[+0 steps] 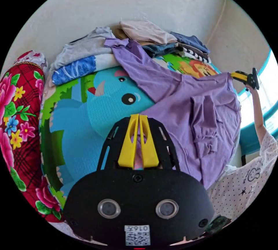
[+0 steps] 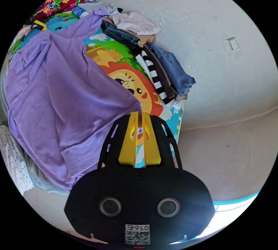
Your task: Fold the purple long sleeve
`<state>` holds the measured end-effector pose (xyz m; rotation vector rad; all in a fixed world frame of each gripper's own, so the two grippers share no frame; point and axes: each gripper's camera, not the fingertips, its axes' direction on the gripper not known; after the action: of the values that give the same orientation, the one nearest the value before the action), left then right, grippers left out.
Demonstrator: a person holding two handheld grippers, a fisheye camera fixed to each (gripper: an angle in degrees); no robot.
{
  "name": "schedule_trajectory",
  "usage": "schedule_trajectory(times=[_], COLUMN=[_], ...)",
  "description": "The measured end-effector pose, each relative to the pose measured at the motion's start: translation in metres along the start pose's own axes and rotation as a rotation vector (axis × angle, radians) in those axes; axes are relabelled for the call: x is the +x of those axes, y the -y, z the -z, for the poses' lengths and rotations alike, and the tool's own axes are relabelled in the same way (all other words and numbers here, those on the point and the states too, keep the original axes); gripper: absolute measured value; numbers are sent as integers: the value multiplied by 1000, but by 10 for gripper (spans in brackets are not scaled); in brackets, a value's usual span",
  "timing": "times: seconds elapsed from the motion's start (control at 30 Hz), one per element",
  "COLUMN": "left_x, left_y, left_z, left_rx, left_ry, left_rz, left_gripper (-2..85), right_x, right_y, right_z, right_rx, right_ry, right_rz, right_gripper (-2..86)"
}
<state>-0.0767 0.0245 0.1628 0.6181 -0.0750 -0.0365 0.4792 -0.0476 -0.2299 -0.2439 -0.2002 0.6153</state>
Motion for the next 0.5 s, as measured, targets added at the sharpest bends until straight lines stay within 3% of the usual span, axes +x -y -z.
schedule_trajectory(times=[0.1, 0.13, 0.2, 0.3, 0.37, 0.4, 0.5], left_x=[-7, -3, 1, -1, -5, -5, -10], left_y=[24, 26, 22, 22, 16, 13, -8], left_z=[62, 95, 130, 132, 104, 96, 66], left_rx=[180, 300, 450, 377, 233, 200, 99], left_ry=[148, 185, 195, 160, 116, 98, -2], left_rz=[82, 56, 30, 23, 42, 49, 87], left_gripper=[-9, -9, -9, -8, -6, -4, 20], right_x=[25, 37, 48, 41, 32, 32, 36], right_y=[48, 59, 73, 107, 121, 122, 116], right_z=[-4, 3, -1, -69, -144, -158, -170], right_rx=[86, 196, 288, 105, -201, -263, -239], right_ry=[-129, -167, -109, -100, -45, -36, -44], right_rz=[-133, -226, -281, -183, -149, -181, -360], right_gripper=[6, 7, 8, 12, 19, 22, 36])
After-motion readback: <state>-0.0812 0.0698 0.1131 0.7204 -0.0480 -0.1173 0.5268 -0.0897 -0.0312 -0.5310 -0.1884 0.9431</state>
